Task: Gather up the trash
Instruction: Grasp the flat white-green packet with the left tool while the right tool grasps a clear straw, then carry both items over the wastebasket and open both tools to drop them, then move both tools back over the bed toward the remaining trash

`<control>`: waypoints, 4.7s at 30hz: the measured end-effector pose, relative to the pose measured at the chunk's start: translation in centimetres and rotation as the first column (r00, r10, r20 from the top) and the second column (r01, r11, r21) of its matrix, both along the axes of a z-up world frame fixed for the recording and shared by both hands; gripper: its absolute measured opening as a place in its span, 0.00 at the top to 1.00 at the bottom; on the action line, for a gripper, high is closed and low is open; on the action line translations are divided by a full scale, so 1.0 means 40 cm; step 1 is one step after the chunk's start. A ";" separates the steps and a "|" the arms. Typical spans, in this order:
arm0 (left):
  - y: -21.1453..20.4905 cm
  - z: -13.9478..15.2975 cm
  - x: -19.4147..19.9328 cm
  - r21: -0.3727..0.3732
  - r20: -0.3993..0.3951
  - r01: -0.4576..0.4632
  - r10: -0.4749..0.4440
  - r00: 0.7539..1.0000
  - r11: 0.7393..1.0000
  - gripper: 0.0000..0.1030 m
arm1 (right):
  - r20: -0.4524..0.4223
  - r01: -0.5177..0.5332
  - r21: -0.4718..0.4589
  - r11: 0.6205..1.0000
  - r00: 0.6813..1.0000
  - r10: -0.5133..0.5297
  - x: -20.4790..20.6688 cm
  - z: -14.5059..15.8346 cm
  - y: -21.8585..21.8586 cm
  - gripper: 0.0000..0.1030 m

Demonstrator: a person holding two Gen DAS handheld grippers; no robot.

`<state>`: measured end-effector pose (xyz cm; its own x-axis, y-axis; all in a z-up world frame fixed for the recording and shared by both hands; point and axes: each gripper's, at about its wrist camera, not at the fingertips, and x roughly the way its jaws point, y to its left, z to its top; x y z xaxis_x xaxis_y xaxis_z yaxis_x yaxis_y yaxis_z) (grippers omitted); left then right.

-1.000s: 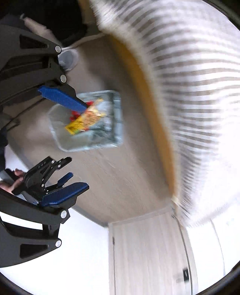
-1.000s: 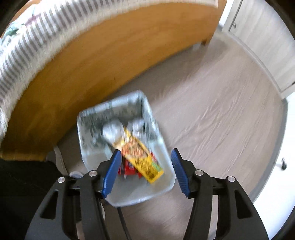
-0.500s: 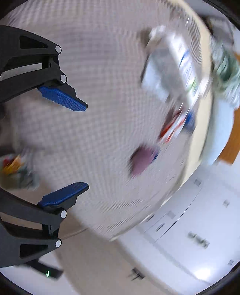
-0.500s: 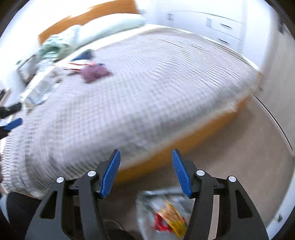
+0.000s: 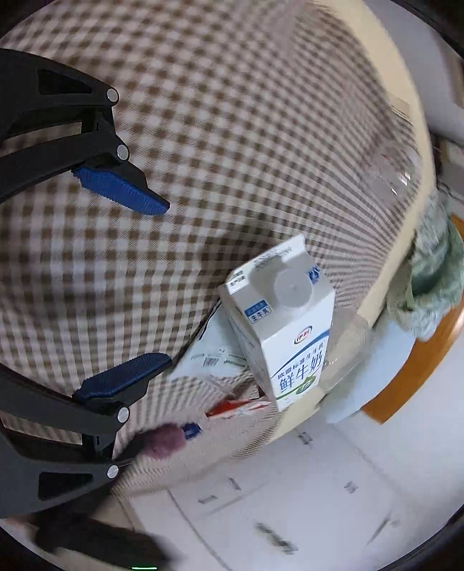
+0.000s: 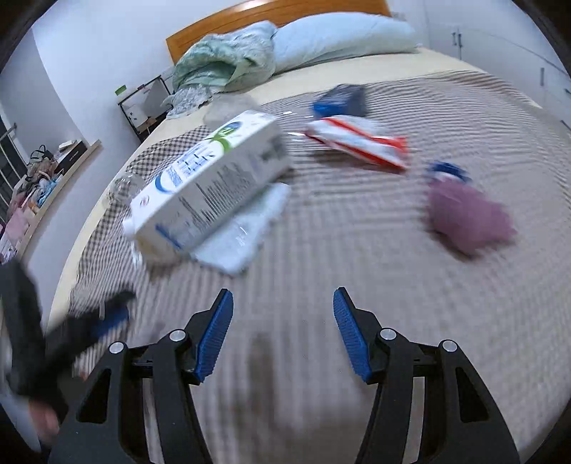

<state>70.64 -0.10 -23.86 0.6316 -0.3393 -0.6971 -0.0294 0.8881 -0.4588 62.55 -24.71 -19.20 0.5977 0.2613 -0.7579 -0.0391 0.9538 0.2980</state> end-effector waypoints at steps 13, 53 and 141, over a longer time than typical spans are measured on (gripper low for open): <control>0.026 -0.031 0.027 -0.017 -0.022 0.018 -0.018 1.000 1.000 0.25 | -0.065 0.033 -0.050 0.998 0.997 -0.037 0.062 -0.054 -0.033 0.95; -0.444 0.148 -0.421 0.110 -0.123 0.242 -0.229 0.966 0.964 1.00 | -0.003 0.154 -0.032 0.988 0.988 -0.154 -0.742 0.013 -0.457 0.95; -0.810 0.019 -0.570 0.086 -0.283 0.495 -0.455 0.844 0.865 0.15 | -0.131 0.434 -0.287 0.854 0.865 -0.484 -0.918 -0.117 -0.733 0.34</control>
<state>47.83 -32.51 -23.10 0.2219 -0.4324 -0.8740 0.3200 0.8789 -0.3536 25.85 -54.03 -23.89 0.4403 -0.2113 -0.8727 0.4550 0.8904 0.0140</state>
